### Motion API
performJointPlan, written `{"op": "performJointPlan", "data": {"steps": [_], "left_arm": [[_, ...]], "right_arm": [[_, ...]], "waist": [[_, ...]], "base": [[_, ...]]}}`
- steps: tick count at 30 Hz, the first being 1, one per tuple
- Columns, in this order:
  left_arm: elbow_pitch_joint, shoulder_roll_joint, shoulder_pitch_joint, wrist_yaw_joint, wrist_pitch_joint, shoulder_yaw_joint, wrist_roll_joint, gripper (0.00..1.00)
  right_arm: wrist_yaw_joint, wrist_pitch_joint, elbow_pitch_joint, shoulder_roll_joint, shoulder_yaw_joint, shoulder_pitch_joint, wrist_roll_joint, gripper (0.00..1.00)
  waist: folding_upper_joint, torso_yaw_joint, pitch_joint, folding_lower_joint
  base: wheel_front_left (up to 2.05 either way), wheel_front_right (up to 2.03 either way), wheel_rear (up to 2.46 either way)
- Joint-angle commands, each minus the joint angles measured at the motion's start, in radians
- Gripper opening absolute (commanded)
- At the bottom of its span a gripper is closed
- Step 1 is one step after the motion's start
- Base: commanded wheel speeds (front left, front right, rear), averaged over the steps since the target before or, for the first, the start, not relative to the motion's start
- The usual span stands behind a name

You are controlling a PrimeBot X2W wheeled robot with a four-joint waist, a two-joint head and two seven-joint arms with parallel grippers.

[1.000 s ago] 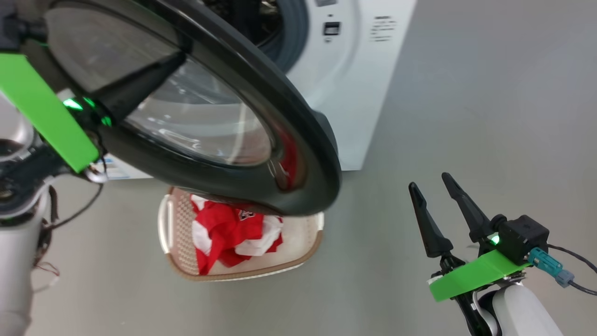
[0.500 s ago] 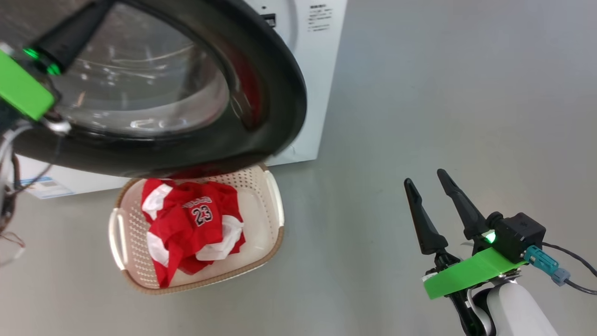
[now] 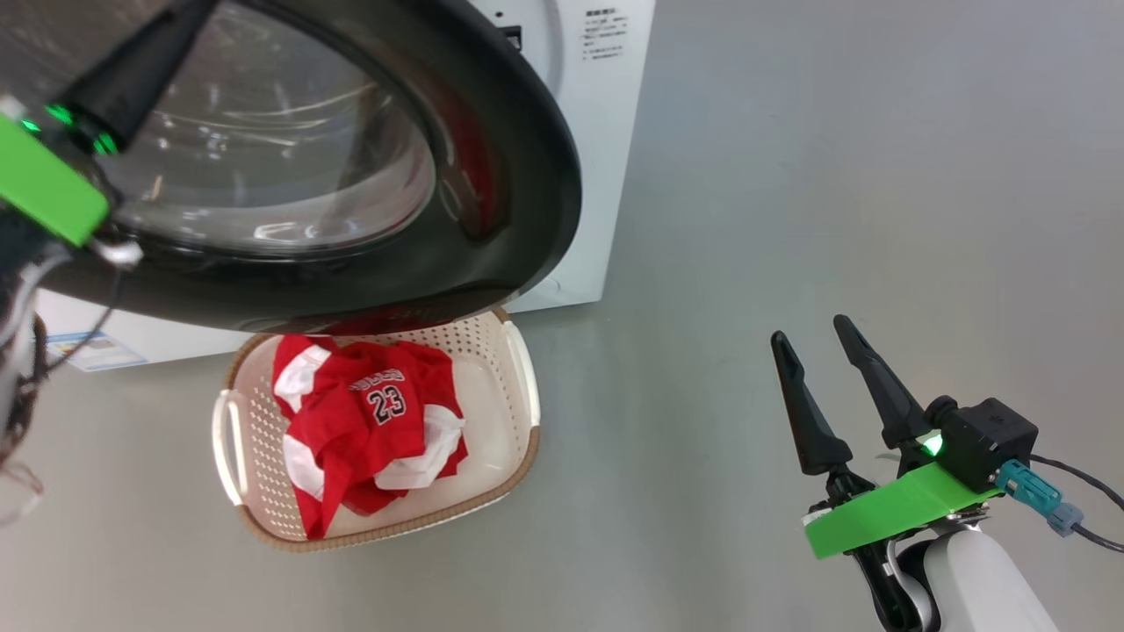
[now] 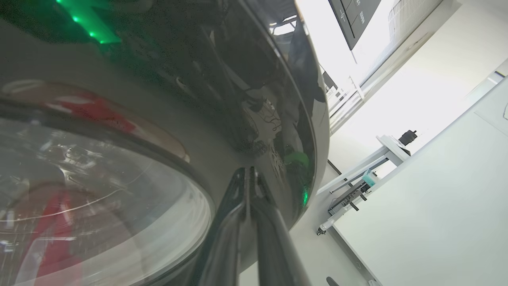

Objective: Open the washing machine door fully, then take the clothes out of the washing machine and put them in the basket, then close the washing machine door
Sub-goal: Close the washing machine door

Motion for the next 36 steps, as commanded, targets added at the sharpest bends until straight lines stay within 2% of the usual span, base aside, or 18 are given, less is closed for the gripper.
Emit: {"op": "performJointPlan", "data": {"steps": [1,8,11,14,16,17,21,29,36], "left_arm": [[-0.038,0.063,0.021,-0.004,-0.025,0.027,-0.008,0.17],[-0.088,0.095,0.138,-0.004,-0.124,0.007,-0.021,0.18],[-0.100,0.114,0.201,-0.004,-0.182,0.001,-0.023,0.26],[-0.104,0.128,0.268,-0.004,-0.247,-0.010,-0.017,0.41],[-0.109,0.132,0.313,-0.004,-0.294,-0.019,-0.015,0.45],[-0.111,0.135,0.335,-0.004,-0.317,-0.025,-0.013,0.49],[-0.101,0.142,0.418,-0.004,-0.417,-0.052,0.004,1.00],[-0.059,0.134,0.564,-0.004,-0.583,-0.065,-0.052,1.00],[0.008,0.131,0.662,-0.004,-0.683,-0.082,-0.023,1.00]], "right_arm": [[0.002,-0.005,-0.025,-0.002,0.023,-0.018,-0.004,1.00],[0.002,-0.005,-0.023,-0.016,0.027,-0.010,-0.003,1.00],[0.002,-0.005,-0.023,-0.021,0.025,-0.004,-0.003,1.00],[0.002,-0.005,-0.022,-0.025,0.024,0.001,-0.002,1.00],[0.002,-0.005,-0.022,-0.028,0.023,0.005,-0.001,1.00],[0.002,-0.005,-0.022,-0.029,0.022,0.008,-0.001,1.00],[0.002,-0.005,-0.022,-0.034,0.019,0.020,0.003,1.00],[0.002,-0.005,-0.018,-0.049,0.022,0.037,0.006,1.00],[0.002,-0.005,-0.014,-0.066,0.014,0.062,0.008,1.00]], "waist": [[0.0000,0.018,-0.012,0.0000],[0.0000,0.048,-0.032,0.0000],[0.0000,0.059,-0.040,0.0000],[0.0000,0.068,-0.051,0.0000],[0.0000,0.073,-0.057,0.0000],[0.0000,0.075,-0.060,0.0000],[0.0000,0.082,-0.071,0.0000],[0.0000,0.082,-0.083,0.0000],[0.0000,0.069,-0.093,0.0000]], "base": [[0.00,0.00,0.00],[0.00,0.00,0.00],[0.00,0.00,0.00],[0.00,0.00,0.00],[0.00,0.00,0.00],[0.00,0.00,0.00],[0.00,0.00,0.00],[0.00,0.00,0.00],[0.00,0.00,0.00]]}}
